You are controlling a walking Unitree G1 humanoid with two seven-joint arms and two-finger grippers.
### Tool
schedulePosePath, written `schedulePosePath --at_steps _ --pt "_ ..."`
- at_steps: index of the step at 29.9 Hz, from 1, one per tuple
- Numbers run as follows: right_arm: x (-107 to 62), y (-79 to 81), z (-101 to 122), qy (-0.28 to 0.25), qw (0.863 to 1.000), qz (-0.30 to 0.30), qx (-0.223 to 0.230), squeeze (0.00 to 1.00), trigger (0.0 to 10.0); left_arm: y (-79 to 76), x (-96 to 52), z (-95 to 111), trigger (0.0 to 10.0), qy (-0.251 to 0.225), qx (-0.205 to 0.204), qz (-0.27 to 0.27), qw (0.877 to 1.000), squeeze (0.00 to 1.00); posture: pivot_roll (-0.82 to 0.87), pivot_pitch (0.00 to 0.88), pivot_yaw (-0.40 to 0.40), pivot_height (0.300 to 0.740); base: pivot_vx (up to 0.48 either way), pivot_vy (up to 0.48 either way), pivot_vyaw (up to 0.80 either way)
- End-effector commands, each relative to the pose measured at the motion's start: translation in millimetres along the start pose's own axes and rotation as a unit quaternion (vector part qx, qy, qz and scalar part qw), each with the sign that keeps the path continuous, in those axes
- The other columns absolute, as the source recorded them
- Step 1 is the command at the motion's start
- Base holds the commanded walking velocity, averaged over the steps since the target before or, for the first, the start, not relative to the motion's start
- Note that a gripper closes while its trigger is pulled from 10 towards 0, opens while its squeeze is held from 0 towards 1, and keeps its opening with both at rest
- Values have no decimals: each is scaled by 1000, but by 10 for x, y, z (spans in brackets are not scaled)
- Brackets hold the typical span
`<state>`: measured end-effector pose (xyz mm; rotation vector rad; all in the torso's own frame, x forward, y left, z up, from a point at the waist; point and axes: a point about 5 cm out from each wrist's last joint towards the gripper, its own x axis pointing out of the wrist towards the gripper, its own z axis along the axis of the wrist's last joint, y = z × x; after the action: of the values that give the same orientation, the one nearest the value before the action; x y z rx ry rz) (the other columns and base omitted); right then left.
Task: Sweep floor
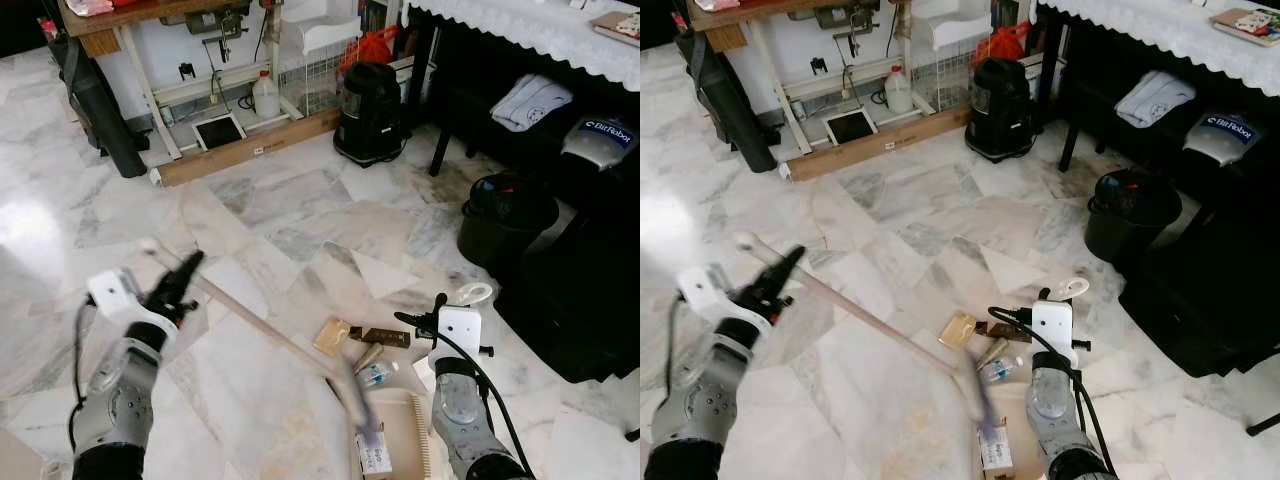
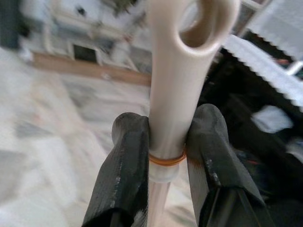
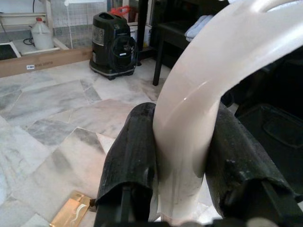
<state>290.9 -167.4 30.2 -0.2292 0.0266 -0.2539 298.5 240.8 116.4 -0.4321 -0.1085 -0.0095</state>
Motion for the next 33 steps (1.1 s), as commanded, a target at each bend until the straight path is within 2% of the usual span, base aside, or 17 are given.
schedulePosePath --at_steps 1,3,5,8,10,12,14,15,16,17,18,21,23,26,27,32,33 --pt "-54 9 -95 25 1000 9 -10 0 10000 21 4 113 10000 -26 30 7 999 0 119 72 44 740 0 0 0" --pt "-55 9 -96 25 1000 9 -9 0 10000 3 -12 71 10000 -17 57 2 998 0 119 75 43 740 0 0 0" --pt "-55 9 -96 25 1000 9 -9 0 10000 -9 -18 49 10000 -13 61 -2 998 0 119 75 43 740 0 0 0" --pt "-56 16 -96 26 1000 11 -8 0 10000 -49 -66 -100 10000 25 98 -24 995 0 118 80 42 740 0 0 0" --pt "-56 17 -95 26 1000 12 -8 0 10000 -52 -87 -155 10000 43 106 -32 993 0 118 84 42 740 0 0 0" --pt "-54 17 -92 25 1000 11 -8 0 10000 -48 -189 -343 10000 121 134 -75 981 0 118 85 42 740 0 0 0" --pt "-54 17 -92 25 1000 11 -8 0 10000 -48 -189 -343 10000 121 134 -75 981 0 118 85 42 740 0 0 0" --pt "-54 17 -92 25 1000 11 -8 0 10000 -49 -223 -387 10000 141 144 -93 975 0 122 89 43 740 0 0 0" --pt "-54 17 -92 25 1000 11 -8 0 10000 -49 -223 -387 10000 141 144 -93 975 0 122 89 43 740 0 0 0" --pt "-53 16 -93 25 1000 11 -8 0 10000 -74 -250 -418 10000 162 144 -122 968 0 123 93 44 740 0 0 0" --pt "-53 16 -93 25 1000 11 -8 0 10000 -74 -250 -418 10000 162 144 -122 968 0 123 93 44 740 0 0 0" --pt "-54 19 -93 26 1000 11 -8 0 10000 -172 -262 -447 10000 188 123 -168 960 0 123 99 44 740 0 0 0" --pt "-53 19 -92 26 1000 11 -7 0 10000 -187 -275 -460 10000 197 120 -177 957 0 123 100 45 740 0 0 0" --pt "-45 14 -88 26 1000 9 -7 0 10000 -247 -355 -506 10000 240 81 -218 943 0 124 104 47 740 0 0 0" --pt "-43 12 -87 26 1000 8 -7 0 10000 -272 -358 -477 10000 242 47 -227 942 0 126 107 48 740 0 0 0" --pt "-43 17 -86 27 1000 7 -6 0 10000 -324 -335 -382 10000 236 -7 -246 940 0 127 104 50 740 0 0 0" --pt "-43 17 -86 27 1000 7 -6 0 10000 -324 -335 -382 10000 236 -7 -246 940 0 127 104 50 740 0 0 0"
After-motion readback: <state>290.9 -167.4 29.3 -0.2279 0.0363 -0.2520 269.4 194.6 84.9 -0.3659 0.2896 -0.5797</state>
